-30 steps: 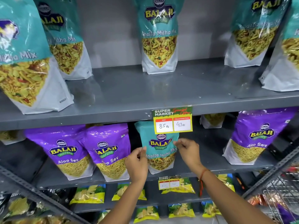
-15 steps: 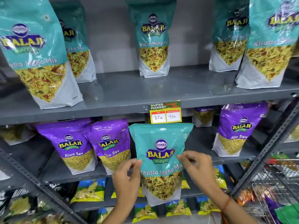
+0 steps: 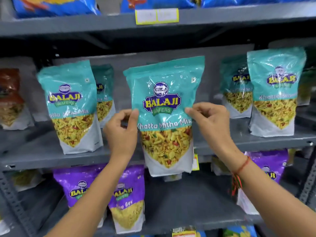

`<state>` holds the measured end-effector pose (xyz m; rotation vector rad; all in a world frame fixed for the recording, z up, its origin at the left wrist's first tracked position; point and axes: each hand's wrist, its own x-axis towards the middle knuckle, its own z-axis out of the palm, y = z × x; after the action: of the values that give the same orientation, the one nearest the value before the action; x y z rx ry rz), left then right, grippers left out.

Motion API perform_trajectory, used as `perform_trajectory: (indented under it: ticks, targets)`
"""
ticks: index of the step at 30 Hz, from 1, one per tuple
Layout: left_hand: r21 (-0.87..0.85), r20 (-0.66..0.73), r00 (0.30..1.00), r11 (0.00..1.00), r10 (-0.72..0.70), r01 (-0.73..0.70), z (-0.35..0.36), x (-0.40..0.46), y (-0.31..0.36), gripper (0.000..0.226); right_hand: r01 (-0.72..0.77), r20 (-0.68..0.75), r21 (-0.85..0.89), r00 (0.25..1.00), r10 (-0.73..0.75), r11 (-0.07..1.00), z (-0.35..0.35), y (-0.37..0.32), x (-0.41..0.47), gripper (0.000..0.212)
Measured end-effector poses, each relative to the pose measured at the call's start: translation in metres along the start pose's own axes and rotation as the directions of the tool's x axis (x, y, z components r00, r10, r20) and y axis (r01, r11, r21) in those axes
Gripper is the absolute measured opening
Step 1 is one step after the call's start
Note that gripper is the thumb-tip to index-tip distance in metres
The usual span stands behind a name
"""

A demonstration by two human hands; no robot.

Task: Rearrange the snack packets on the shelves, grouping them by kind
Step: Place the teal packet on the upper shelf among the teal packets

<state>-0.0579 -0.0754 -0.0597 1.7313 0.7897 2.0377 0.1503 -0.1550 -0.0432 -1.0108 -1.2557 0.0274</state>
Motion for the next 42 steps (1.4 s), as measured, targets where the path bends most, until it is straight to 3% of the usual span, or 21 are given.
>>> perform_trajectory:
  ticks: [6, 13, 17, 20, 22, 24, 25, 27, 30, 36, 42]
  targets:
    - [0.063, 0.011, 1.0, 0.998, -0.001, 0.0, 0.028, 0.052, -0.021, 0.014, -0.013, -0.013, -0.04, 1.0, 0.012, 0.999, 0.022, 0.028, 0.051, 0.039]
    - [0.192, -0.033, 0.999, 0.981, 0.014, -0.008, 0.043, 0.066, -0.045, 0.008, -0.115, -0.021, -0.059, 0.993, 0.114, 0.992, 0.043, 0.055, 0.066, 0.026]
    - [0.164, 0.026, 0.999, 0.986, 0.029, -0.033, 0.041, 0.067, -0.048, 0.015, -0.123, -0.002, -0.045, 0.992, 0.123, 0.991, 0.043, 0.063, 0.062, 0.03]
    - [0.08, 0.146, 0.988, 0.996, -0.044, 0.032, 0.032, 0.063, -0.045, 0.013, -0.204, 0.102, 0.022, 0.974, 0.201, 0.979, 0.038, 0.07, 0.054, 0.035]
    - [0.1, 0.339, 0.92, 0.98, -0.196, 0.172, 0.022, 0.061, -0.047, 0.024, -0.303, 0.229, 0.036, 0.93, 0.287, 0.952, 0.032, 0.077, 0.046, 0.064]
    - [0.251, 0.54, 0.746, 0.921, -0.389, 0.298, 0.011, 0.055, -0.058, 0.058, -0.357, 0.374, -0.051, 0.859, 0.349, 0.933, 0.028, 0.089, 0.035, 0.095]
    - [0.355, 0.59, 0.669, 0.889, -0.453, 0.289, 0.007, 0.05, -0.065, 0.073, -0.352, 0.448, -0.126, 0.814, 0.37, 0.927, 0.026, 0.094, 0.029, 0.101]
    - [0.496, 0.639, 0.571, 0.843, -0.515, 0.206, -0.001, 0.04, -0.077, 0.095, -0.305, 0.553, -0.281, 0.724, 0.413, 0.91, 0.024, 0.1, 0.02, 0.097]
    - [0.476, 0.7, 0.498, 0.854, -0.511, 0.208, -0.005, 0.028, -0.089, 0.094, -0.191, 0.617, -0.389, 0.672, 0.409, 0.901, 0.027, 0.1, 0.014, 0.077]
    - [0.413, 0.642, 0.601, 0.875, -0.477, 0.252, 0.005, 0.022, -0.1, 0.084, -0.15, 0.596, -0.384, 0.713, 0.369, 0.911, 0.029, 0.102, 0.016, 0.069]
    - [0.408, 0.638, 0.596, 0.87, -0.488, 0.275, 0.036, 0.023, -0.098, 0.082, -0.189, 0.56, -0.396, 0.726, 0.399, 0.899, 0.012, 0.113, 0.03, 0.068]
